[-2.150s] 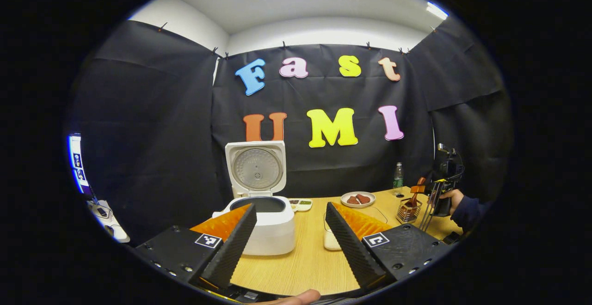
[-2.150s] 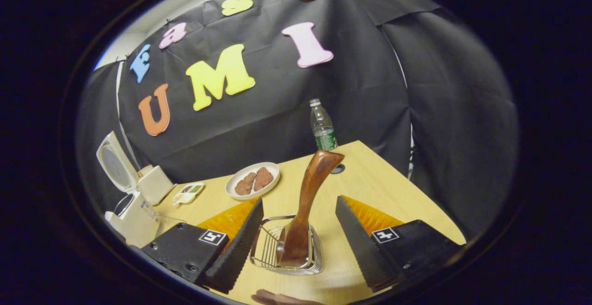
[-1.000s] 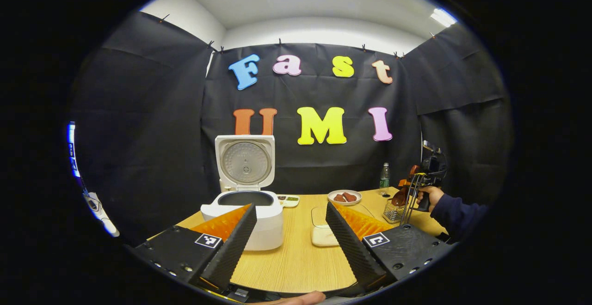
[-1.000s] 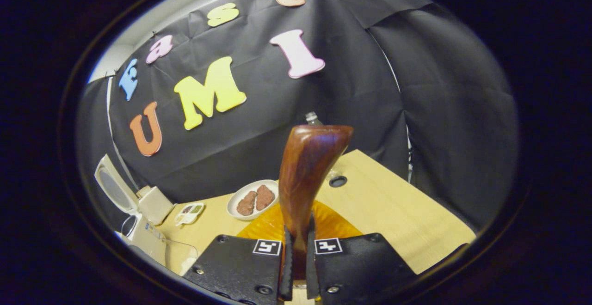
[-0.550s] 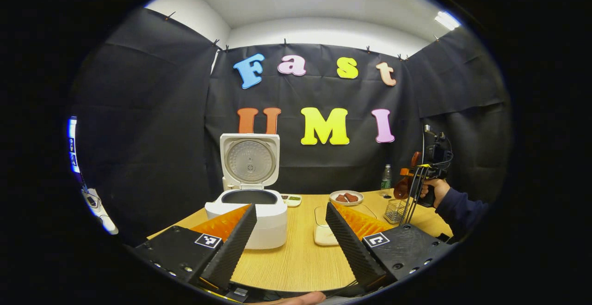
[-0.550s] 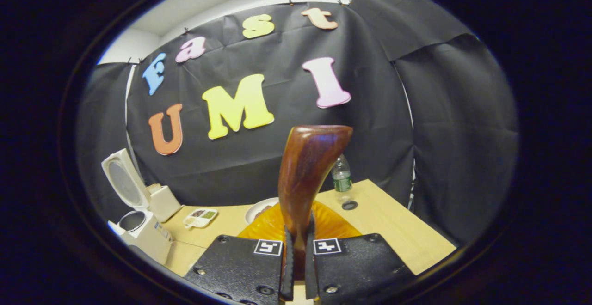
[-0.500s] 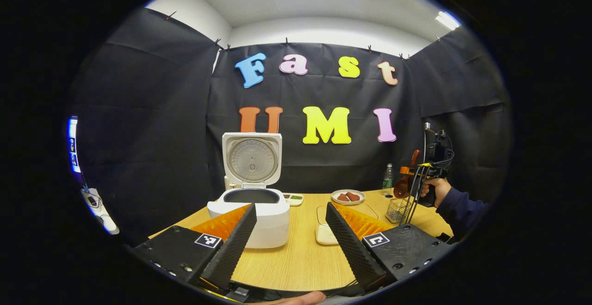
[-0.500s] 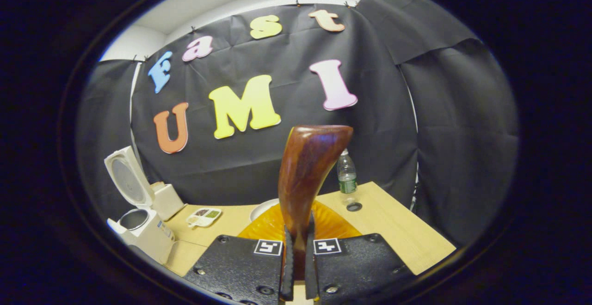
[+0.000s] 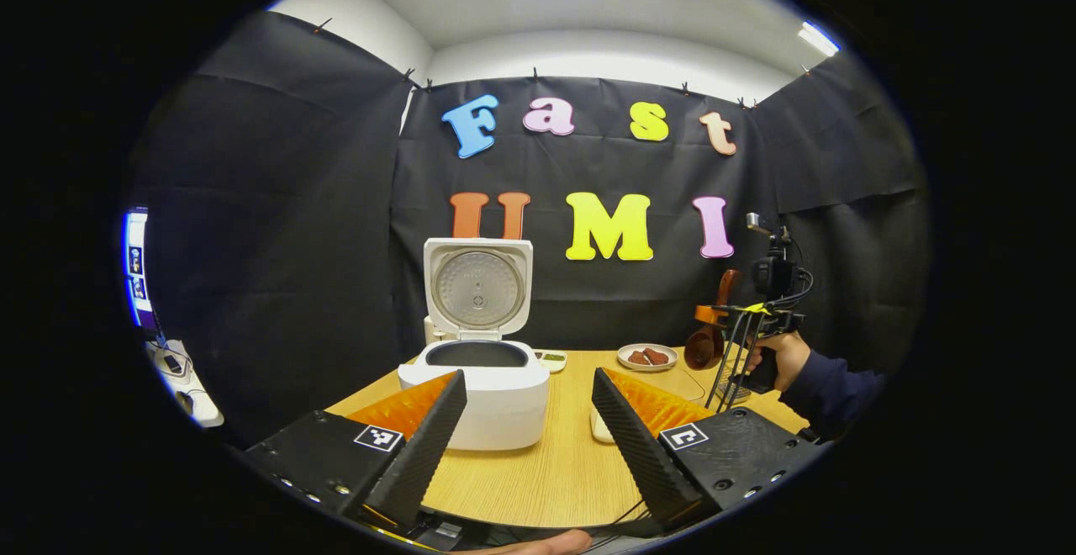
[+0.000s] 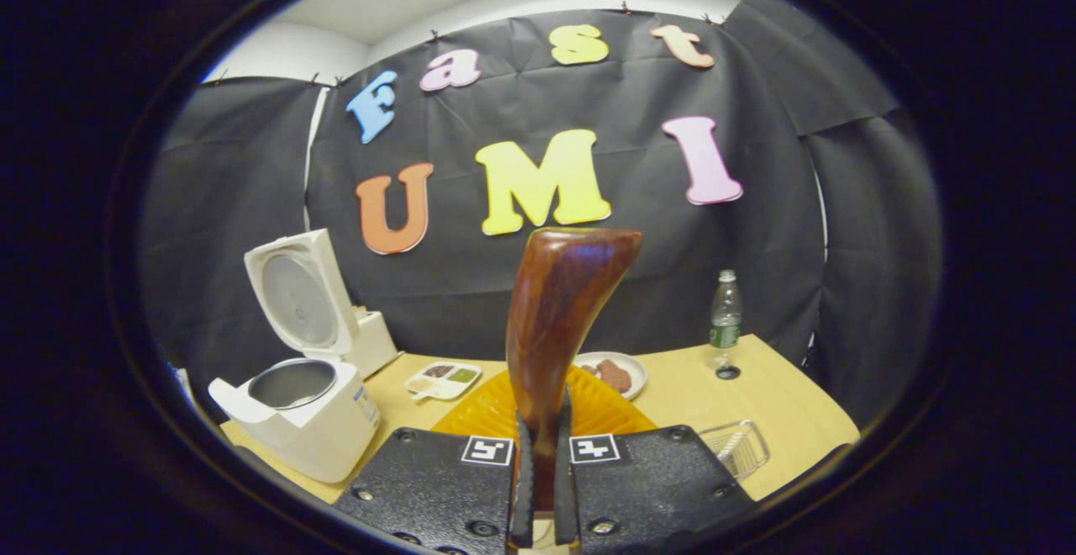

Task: Close the left gripper, press the button to open the rice cooker; take a wooden spoon from the chopstick holder with the right hand, scoop a spoonful of rice and pour it into the rice cooker, then put the wooden spoon back into the chopstick holder.

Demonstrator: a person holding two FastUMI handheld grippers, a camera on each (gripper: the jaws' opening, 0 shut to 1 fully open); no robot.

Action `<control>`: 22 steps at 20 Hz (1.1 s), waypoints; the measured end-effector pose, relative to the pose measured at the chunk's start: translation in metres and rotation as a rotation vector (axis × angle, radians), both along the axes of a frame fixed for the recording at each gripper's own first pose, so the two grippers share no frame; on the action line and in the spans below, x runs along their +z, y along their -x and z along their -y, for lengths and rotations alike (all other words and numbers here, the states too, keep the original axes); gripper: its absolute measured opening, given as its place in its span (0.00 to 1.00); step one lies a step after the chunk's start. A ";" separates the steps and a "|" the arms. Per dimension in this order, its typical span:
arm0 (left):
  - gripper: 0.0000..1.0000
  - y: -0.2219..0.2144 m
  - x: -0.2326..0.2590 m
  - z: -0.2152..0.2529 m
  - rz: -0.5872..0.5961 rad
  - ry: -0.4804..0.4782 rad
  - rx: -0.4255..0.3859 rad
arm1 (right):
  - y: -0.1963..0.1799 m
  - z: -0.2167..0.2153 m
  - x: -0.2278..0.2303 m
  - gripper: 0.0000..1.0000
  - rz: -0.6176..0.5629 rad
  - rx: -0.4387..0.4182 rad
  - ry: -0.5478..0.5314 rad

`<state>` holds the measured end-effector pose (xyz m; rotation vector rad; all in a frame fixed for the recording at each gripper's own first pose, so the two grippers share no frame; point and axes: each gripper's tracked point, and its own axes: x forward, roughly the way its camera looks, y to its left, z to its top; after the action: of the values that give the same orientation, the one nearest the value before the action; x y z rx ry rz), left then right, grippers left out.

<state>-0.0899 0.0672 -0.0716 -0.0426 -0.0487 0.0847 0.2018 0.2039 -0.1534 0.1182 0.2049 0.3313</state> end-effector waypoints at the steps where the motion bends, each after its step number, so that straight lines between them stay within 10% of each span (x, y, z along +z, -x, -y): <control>1: 0.95 0.000 -0.002 -0.002 -0.004 0.003 0.001 | 0.002 -0.014 -0.012 0.11 -0.014 0.019 0.018; 13: 0.94 -0.004 -0.012 -0.003 -0.030 0.002 -0.009 | -0.003 -0.036 -0.125 0.11 -0.167 0.050 0.336; 22: 0.94 -0.002 -0.009 -0.002 -0.033 0.000 -0.009 | 0.023 -0.049 -0.151 0.12 -0.390 0.122 0.128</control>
<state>-0.0883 0.0688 -0.0805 -0.0411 -0.0158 0.0761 0.1792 0.2525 -0.3039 0.0430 0.6202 0.4145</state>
